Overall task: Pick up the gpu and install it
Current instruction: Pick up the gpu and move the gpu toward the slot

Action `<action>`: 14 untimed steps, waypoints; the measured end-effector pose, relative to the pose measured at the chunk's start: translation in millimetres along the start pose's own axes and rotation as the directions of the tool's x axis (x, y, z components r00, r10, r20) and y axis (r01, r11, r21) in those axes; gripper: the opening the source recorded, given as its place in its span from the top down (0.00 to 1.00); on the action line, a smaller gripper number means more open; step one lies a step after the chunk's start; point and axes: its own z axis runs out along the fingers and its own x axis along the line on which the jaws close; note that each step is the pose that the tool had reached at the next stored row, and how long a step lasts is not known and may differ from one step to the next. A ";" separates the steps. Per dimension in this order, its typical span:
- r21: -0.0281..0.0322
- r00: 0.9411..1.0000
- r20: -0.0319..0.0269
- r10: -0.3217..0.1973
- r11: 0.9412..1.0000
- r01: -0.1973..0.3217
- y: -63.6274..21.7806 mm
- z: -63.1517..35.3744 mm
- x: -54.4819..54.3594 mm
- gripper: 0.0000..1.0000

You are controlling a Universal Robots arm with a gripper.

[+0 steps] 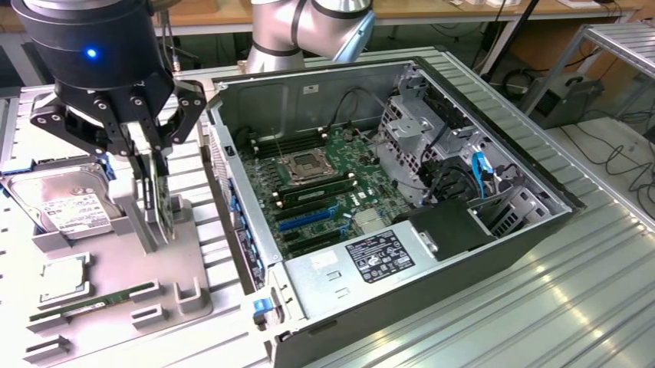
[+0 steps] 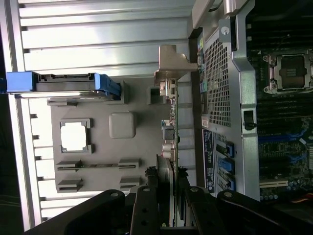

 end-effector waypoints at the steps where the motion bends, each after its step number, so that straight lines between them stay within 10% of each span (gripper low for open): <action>1: 0.000 1.000 0.000 0.000 1.000 0.000 0.0 -0.2 0.0 0.74; 14: 0.000 1.000 0.000 0.000 1.000 0.000 0.0 -2.9 -0.1 0.74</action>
